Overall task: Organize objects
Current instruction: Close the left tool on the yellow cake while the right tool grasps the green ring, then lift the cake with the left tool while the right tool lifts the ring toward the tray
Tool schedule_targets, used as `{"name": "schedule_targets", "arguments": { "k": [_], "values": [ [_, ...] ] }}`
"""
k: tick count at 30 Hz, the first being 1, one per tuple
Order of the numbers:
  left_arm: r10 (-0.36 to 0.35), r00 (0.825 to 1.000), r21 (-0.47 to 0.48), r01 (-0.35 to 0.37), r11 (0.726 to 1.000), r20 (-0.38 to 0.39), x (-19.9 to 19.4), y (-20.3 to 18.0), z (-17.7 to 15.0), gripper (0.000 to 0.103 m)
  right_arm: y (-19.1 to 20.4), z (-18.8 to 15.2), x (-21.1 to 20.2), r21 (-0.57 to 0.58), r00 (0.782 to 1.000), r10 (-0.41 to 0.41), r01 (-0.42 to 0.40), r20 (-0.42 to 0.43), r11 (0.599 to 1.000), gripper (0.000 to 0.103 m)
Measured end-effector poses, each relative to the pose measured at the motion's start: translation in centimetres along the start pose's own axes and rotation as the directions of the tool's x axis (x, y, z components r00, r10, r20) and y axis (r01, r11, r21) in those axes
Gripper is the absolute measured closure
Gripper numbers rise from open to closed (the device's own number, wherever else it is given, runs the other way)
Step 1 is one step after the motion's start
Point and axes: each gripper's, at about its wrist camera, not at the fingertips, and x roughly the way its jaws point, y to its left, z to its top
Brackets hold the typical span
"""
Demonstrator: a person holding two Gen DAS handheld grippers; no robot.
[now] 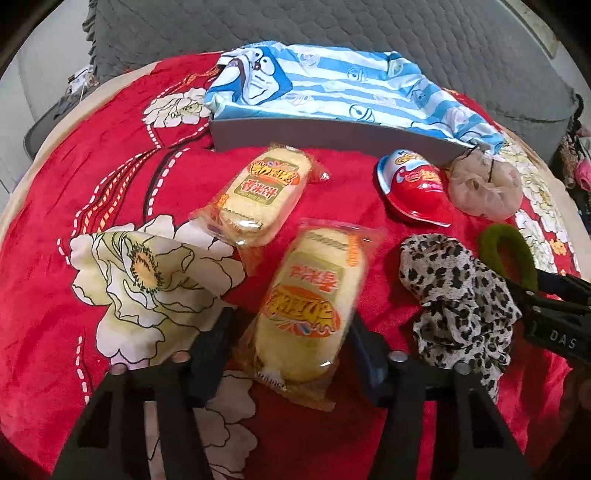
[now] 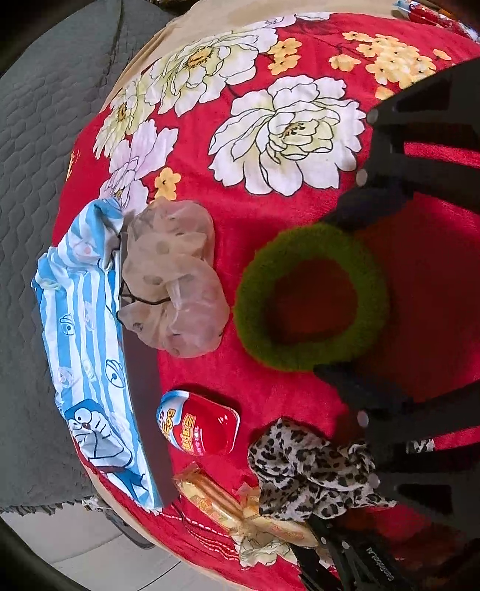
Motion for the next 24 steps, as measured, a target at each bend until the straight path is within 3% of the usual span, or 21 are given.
{"name": "schedule_targets", "arguments": {
  "k": [3, 9, 17, 24],
  "values": [
    [-0.001, 1.000, 0.008, 0.001, 1.000, -0.002, -0.1, -0.1, 0.1, 0.053, 0.0, 0.0, -0.2, -0.003, 1.000, 0.025, -0.025, 0.004, 1.000, 0.061],
    [-0.026, 1.000, -0.003, 0.026, 1.000, 0.006, -0.6, 0.0, 0.0, 0.058, 0.4, 0.1, -0.7, -0.020, 0.998, 0.052, -0.052, 0.019, 0.998, 0.079],
    [-0.040, 0.999, 0.017, 0.039, 0.999, 0.025, -1.4, -0.7, 0.2, 0.059, -0.5, -0.2, -1.6, 0.040, 0.993, 0.112, -0.113, 0.024, 0.993, 0.080],
    [-0.052, 0.998, 0.016, 0.052, 0.999, 0.035, -2.2, -0.9, 0.2, 0.059, -0.4, -0.8, -3.7, 0.026, 0.990, 0.127, -0.129, 0.055, 0.991, 0.082]
  ]
}}
